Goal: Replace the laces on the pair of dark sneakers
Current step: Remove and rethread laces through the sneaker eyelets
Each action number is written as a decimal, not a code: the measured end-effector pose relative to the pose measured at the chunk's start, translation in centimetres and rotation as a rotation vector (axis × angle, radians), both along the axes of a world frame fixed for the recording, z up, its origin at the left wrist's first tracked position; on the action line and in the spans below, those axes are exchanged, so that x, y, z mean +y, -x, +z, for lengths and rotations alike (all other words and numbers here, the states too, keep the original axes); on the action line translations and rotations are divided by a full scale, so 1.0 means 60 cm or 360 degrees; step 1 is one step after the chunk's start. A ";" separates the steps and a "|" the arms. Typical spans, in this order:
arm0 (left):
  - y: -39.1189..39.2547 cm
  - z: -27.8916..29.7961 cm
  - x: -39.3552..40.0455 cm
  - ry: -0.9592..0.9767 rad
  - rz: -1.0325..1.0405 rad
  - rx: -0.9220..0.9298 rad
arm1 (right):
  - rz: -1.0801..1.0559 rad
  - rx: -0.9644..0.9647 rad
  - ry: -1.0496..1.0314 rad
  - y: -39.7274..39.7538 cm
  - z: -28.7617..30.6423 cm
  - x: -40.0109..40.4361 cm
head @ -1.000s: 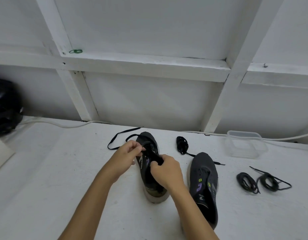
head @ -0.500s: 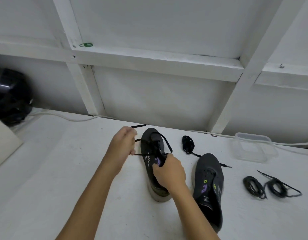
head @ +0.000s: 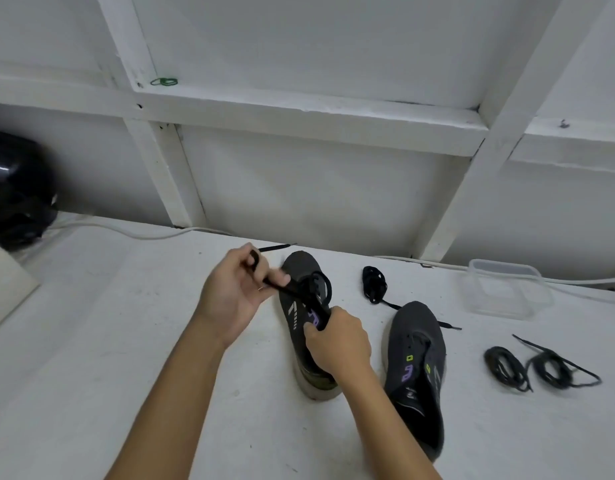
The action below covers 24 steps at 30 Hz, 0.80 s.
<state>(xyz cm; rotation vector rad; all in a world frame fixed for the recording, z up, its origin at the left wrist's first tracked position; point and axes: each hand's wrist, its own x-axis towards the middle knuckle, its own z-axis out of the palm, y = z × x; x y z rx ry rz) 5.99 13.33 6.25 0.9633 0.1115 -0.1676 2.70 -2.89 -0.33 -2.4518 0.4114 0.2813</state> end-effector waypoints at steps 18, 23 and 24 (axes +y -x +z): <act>0.001 0.006 -0.030 -0.0711 -0.0165 -0.0280 | 0.0009 0.0055 0.0012 -0.003 0.007 -0.001; 0.004 0.066 -0.001 -0.0293 -0.0173 -0.0453 | 0.0001 0.0079 0.0000 -0.001 0.015 0.001; 0.004 0.070 0.000 -0.0314 -0.0183 -0.0464 | -0.0001 0.0085 -0.0003 0.000 0.015 0.001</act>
